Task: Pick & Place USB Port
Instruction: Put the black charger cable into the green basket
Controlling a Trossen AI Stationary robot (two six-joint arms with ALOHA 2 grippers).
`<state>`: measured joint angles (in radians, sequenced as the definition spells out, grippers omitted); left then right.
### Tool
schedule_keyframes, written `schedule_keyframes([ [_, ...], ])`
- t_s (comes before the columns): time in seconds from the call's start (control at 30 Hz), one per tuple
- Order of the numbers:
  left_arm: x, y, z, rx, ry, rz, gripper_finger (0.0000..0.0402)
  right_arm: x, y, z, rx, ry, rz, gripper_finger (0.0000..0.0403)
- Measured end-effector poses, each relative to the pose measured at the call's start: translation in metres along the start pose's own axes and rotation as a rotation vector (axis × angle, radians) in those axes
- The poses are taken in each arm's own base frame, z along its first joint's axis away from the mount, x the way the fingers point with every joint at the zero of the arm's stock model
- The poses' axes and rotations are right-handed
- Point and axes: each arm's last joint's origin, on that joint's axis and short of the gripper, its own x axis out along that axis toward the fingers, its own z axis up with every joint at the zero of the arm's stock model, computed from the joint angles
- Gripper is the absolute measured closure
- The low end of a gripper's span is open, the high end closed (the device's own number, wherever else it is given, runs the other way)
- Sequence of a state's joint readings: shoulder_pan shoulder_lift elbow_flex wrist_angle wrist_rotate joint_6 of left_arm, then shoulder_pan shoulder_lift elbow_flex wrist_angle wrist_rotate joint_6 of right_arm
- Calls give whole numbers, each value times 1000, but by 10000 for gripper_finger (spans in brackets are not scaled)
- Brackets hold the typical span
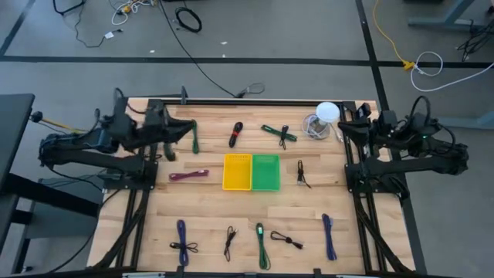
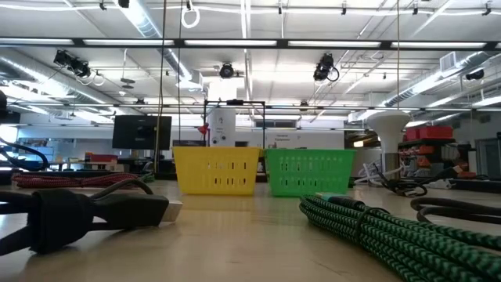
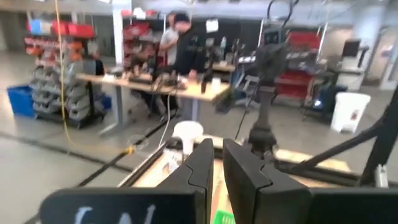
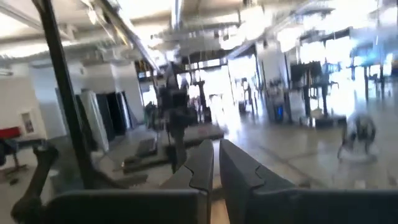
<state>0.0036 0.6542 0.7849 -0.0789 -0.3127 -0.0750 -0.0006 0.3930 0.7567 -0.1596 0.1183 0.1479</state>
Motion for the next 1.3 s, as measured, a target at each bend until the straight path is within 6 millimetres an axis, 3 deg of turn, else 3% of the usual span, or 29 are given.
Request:
schedule_keyframes([
  [0.17,22,-8,-15,-21,101,-46,362,10,-3,-36,53,326,-29,370],
  [0.37,57,-20,-49,1,284,-105,362,27,-9,-105,65,577,-45,370],
  [0.57,87,-28,-87,18,453,-78,362,25,-16,-160,236,792,-109,375],
  [0.73,105,-31,-116,50,570,-62,362,19,-18,-179,277,844,-124,376],
  [0.87,114,-34,-128,60,589,-61,362,14,-18,-192,279,881,-121,376],
  [1.3,120,-34,-136,67,601,-52,362,-3,-26,-233,317,915,-142,376],
])
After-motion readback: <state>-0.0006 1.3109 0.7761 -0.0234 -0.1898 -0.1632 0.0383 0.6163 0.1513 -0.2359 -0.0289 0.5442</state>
